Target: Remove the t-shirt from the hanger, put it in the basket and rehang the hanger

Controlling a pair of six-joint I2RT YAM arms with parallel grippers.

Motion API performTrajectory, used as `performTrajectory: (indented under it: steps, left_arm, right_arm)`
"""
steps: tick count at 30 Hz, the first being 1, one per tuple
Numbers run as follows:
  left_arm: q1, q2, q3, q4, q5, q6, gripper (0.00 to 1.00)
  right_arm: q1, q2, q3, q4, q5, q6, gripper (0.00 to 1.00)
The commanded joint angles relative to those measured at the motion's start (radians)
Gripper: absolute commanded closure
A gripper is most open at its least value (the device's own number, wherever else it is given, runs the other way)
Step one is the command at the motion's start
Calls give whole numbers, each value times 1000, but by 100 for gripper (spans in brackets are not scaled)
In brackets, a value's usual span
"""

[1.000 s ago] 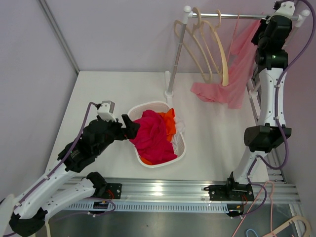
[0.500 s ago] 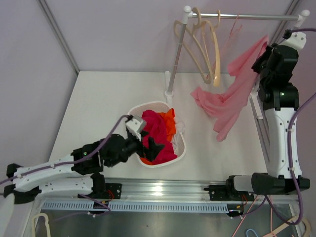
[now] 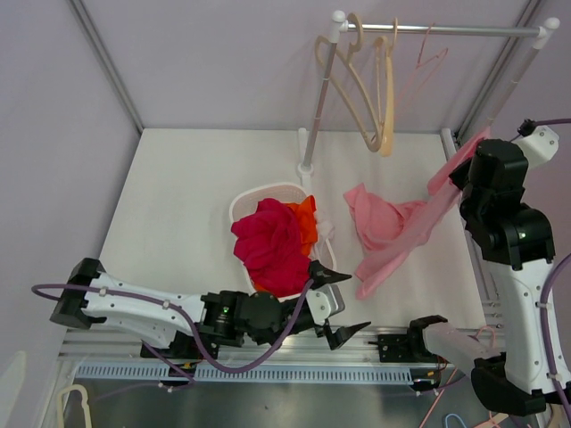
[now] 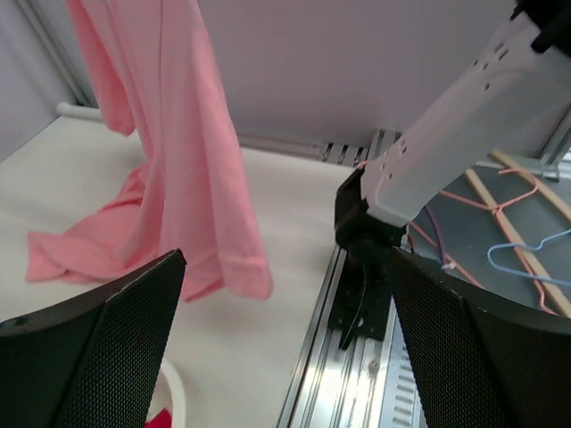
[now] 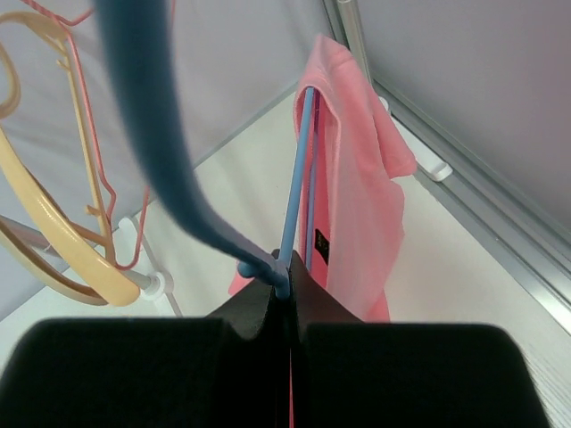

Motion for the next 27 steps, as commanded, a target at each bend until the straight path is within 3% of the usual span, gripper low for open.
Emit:
performTrajectory:
  steps: [1,7,14,17,19,23,27]
  left_arm:
    - [-11,32,60,223,64,49,1]
    - [-8,187,161,223,34,110,1]
    - [2,401,355,164,-3,75,4]
    - [3,445,398,131,0,69,35]
    - [3,469,422,117,-28,61,98]
    - [5,442,360,170,-68,52,100]
    - [-32,338,271,190,19,69,99]
  right_arm:
    - [12,-50,6,-43,26,66,100]
    - [13,-125,-23,-42,-72,54,100]
    - [13,-151,-31,-45,-126,52,100]
    - [13,-156,-31,-52,-131,52,100]
    - [13,-159,-31,-54,-132,44,100]
    - [13,-163,-27,-63,-147,28,100]
    - [13,-144,-34,-65,-140,-6,100]
